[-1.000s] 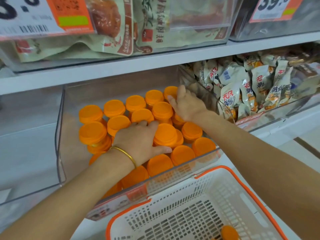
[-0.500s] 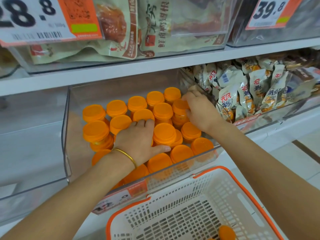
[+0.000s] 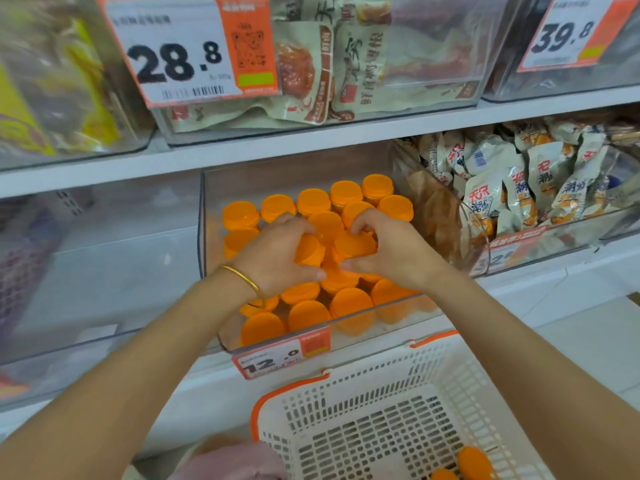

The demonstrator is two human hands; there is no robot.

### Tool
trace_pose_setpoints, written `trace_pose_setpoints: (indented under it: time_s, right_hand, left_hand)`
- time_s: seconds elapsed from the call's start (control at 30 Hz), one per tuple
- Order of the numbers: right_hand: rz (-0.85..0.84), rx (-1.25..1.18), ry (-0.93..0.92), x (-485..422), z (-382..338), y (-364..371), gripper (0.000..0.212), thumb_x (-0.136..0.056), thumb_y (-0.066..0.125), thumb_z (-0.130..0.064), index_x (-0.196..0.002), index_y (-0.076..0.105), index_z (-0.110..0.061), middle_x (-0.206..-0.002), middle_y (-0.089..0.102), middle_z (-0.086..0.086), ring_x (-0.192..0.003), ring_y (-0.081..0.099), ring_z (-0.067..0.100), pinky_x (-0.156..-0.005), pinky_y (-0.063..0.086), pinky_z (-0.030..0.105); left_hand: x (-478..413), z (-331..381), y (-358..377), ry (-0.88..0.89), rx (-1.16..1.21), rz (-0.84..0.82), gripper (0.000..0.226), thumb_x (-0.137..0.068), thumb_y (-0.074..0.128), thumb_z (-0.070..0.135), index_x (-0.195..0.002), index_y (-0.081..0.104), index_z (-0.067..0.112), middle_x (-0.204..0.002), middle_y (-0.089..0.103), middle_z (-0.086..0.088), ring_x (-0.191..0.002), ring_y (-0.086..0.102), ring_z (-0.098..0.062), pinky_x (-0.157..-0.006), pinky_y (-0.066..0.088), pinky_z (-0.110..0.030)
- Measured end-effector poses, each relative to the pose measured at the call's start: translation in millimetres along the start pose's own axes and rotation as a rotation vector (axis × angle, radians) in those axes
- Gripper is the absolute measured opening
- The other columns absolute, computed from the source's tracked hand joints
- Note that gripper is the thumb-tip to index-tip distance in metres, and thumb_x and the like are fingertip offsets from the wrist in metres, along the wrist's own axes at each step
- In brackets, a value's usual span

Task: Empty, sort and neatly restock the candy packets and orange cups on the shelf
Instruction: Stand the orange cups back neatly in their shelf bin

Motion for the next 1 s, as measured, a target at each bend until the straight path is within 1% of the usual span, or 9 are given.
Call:
trace_pose_setpoints:
  time_s: [0.07, 0.17, 0.27, 0.33, 0.4, 0.53, 0.73, 0.9, 1.0]
  right_hand:
    - [0.021, -0.108, 0.001, 1, -13, 2, 0.051, -0.076, 0.079, -0.027, -0.117, 0.052, -0.014, -0.113, 0.052, -0.007, -0.111, 0.046, 0.007, -0.086, 0.04, 0.022]
    - [-0.015, -0.11, 0.005, -1, -29, 20, 0.052, -0.076, 0.079, -0.025, -0.118, 0.051, -0.012, -0.119, 0.055, 0.0, -0.113, 0.049, 0.013, -0.087, 0.042, 0.025]
    - [-0.014, -0.061, 0.004, -6, -35, 43, 0.053, -0.076, 0.079, -0.026, -0.119, 0.051, -0.009, -0.119, 0.057, 0.005, -0.108, 0.052, 0.019, -0.078, 0.04, 0.026]
    - [-0.024, -0.023, -0.021, -9, -37, 55, 0.051, -0.077, 0.078, -0.026, -0.118, 0.052, -0.01, -0.119, 0.056, 0.007, -0.107, 0.051, 0.02, -0.067, 0.033, 0.018]
    - [-0.04, -0.025, -0.035, -10, -36, 61, 0.05, -0.077, 0.078, -0.025, -0.119, 0.053, -0.012, -0.12, 0.055, 0.007, -0.108, 0.05, 0.02, -0.068, 0.031, 0.016]
    - [-0.063, -0.073, -0.022, -10, -31, 65, 0.05, -0.076, 0.078, -0.019, -0.12, 0.055, -0.013, -0.125, 0.056, 0.006, -0.115, 0.051, 0.022, -0.092, 0.044, 0.033]
    - [-0.052, 0.026, -0.024, -14, -36, 69, 0.051, -0.078, 0.077, -0.021, -0.121, 0.051, -0.014, -0.123, 0.053, 0.007, -0.108, 0.049, 0.021, -0.074, 0.03, 0.019]
    - [-0.006, 0.046, -0.022, 4, -41, 49, 0.042, -0.085, 0.069, -0.015, -0.124, 0.054, -0.014, -0.124, 0.056, 0.009, -0.109, 0.056, 0.024, -0.087, 0.046, 0.032]
    - [0.163, -0.071, -0.024, 39, -46, 13, 0.028, -0.089, 0.063, -0.009, -0.117, 0.059, -0.014, -0.118, 0.059, 0.004, -0.099, 0.059, 0.015, -0.082, 0.047, 0.022]
  left_hand:
    - [12, -12, -12, 0.005, -0.079, -0.021, 0.07, -0.074, 0.074, 0.04, -0.134, 0.043, 0.02, -0.133, 0.043, -0.002, -0.122, 0.041, -0.018, -0.099, 0.035, -0.029]
    - [27, -27, -13, -0.021, -0.364, -0.086, 0.069, -0.074, 0.07, 0.05, -0.133, 0.041, 0.027, -0.134, 0.042, 0.004, -0.124, 0.042, -0.017, -0.105, 0.031, -0.037]
    - [30, -29, -4, -0.019, -0.546, -0.135, 0.065, -0.074, 0.068, 0.052, -0.128, 0.042, 0.025, -0.131, 0.043, 0.003, -0.124, 0.043, -0.019, -0.109, 0.021, -0.044]
    - [28, -29, 0, -0.014, -0.624, -0.159, 0.063, -0.074, 0.068, 0.052, -0.124, 0.043, 0.023, -0.127, 0.045, 0.001, -0.122, 0.045, -0.021, -0.106, 0.025, -0.047]
    - [27, -29, 2, -0.009, -0.674, -0.172, 0.062, -0.075, 0.067, 0.053, -0.124, 0.044, 0.022, -0.125, 0.047, 0.0, -0.12, 0.046, -0.023, -0.1, 0.032, -0.046]
    - [28, -35, -3, -0.002, -0.665, -0.172, 0.061, -0.079, 0.065, 0.05, -0.13, 0.045, 0.022, -0.127, 0.049, -0.001, -0.117, 0.049, -0.024, -0.095, 0.037, -0.039]
    - [28, -40, -6, -0.056, -0.669, -0.146, 0.057, -0.081, 0.067, 0.042, -0.131, 0.047, 0.022, -0.13, 0.049, -0.004, -0.121, 0.047, -0.026, -0.098, 0.037, -0.04]
    - [34, -37, -11, -0.051, -0.615, -0.113, 0.056, -0.082, 0.065, 0.043, -0.13, 0.048, 0.022, -0.131, 0.048, -0.003, -0.123, 0.043, -0.025, -0.099, 0.037, -0.041]
    - [49, -22, -23, 0.015, -0.453, 0.089, 0.051, -0.085, 0.063, 0.038, -0.13, 0.049, 0.02, -0.128, 0.051, -0.005, -0.119, 0.046, -0.028, -0.095, 0.042, -0.043]
Point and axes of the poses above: each hand's wrist, its own x-axis away from the middle knuckle, its own y-axis out of the palm, z = x × y, the point moved 7 cm from there along -x, towards the middle knuckle
